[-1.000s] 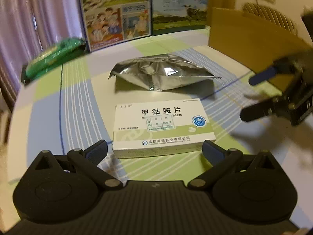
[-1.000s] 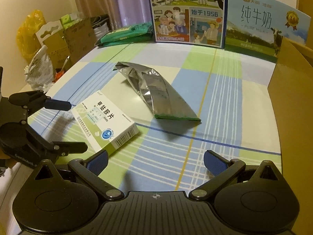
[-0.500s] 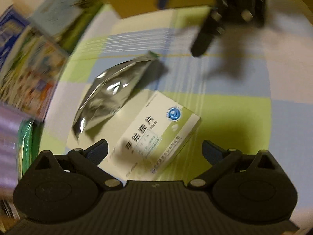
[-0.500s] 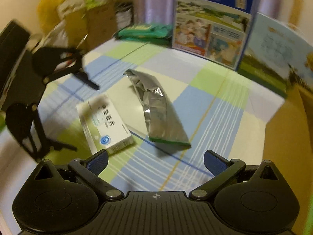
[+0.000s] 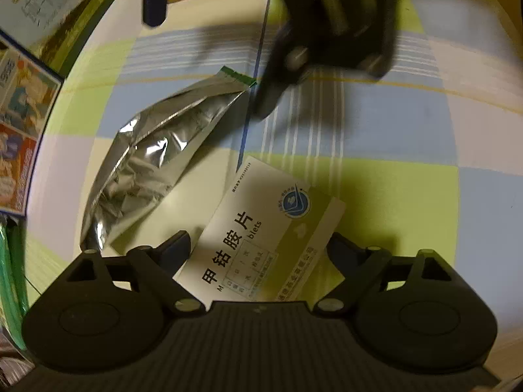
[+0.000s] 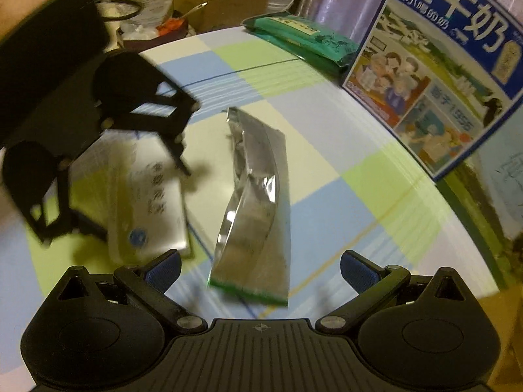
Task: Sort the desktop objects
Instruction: 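Grasp the white medicine box with the left tool while the right tool grasps the silver foil bag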
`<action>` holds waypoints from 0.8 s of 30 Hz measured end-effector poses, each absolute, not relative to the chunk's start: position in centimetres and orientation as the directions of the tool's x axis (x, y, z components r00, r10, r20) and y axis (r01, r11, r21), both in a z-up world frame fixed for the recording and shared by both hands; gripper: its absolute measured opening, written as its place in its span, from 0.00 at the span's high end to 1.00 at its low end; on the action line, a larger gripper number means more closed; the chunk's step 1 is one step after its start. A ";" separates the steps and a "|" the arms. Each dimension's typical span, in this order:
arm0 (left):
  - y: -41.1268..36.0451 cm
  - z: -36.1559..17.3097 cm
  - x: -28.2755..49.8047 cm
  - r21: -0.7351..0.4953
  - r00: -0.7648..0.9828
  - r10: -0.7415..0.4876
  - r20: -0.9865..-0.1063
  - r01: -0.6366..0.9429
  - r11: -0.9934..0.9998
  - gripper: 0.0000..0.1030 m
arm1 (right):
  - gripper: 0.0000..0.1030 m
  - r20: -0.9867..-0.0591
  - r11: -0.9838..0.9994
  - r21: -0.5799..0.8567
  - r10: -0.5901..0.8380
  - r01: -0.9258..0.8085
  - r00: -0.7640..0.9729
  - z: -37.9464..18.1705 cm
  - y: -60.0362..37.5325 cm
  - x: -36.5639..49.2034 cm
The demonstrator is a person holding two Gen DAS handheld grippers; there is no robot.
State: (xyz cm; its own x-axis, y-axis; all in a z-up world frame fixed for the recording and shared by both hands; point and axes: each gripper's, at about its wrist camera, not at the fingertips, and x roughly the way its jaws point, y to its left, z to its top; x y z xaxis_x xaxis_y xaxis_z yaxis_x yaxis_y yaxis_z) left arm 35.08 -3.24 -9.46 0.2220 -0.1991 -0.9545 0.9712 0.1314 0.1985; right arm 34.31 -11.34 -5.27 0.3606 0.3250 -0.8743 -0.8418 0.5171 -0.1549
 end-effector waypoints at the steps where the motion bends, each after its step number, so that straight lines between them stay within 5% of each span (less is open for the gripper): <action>1: -3.1 -9.4 35.0 0.185 0.211 -0.192 -0.958 0.973 0.140 0.21 | 0.02 -0.877 0.518 -0.140 0.330 -0.844 0.349 -5.7 -10.8 34.8; 7: -1.6 -9.4 33.7 0.140 0.174 -0.172 -0.970 0.971 0.192 0.31 | 0.03 -0.891 0.536 -0.111 0.319 -0.837 0.323 -7.6 -8.0 37.1; 12: -0.8 -9.7 33.5 0.132 0.200 -0.217 -0.955 0.947 0.292 0.31 | 0.51 -0.906 0.600 -0.125 0.255 -0.791 0.337 -8.6 -7.4 38.1; 24: -2.1 -9.1 29.6 0.154 0.305 -0.150 -0.940 0.776 0.611 0.32 | 0.60 -0.940 0.794 -0.014 0.196 -0.607 0.279 -6.7 -15.3 30.7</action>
State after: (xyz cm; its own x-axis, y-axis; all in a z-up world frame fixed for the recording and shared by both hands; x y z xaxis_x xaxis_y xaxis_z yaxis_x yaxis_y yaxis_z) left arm 29.55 -2.08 -9.09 0.3047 -0.1505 -0.9405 0.7764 0.6111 0.1538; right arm 30.66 -15.34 -6.69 0.2787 0.1965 -0.9401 -0.6072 0.7944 -0.0140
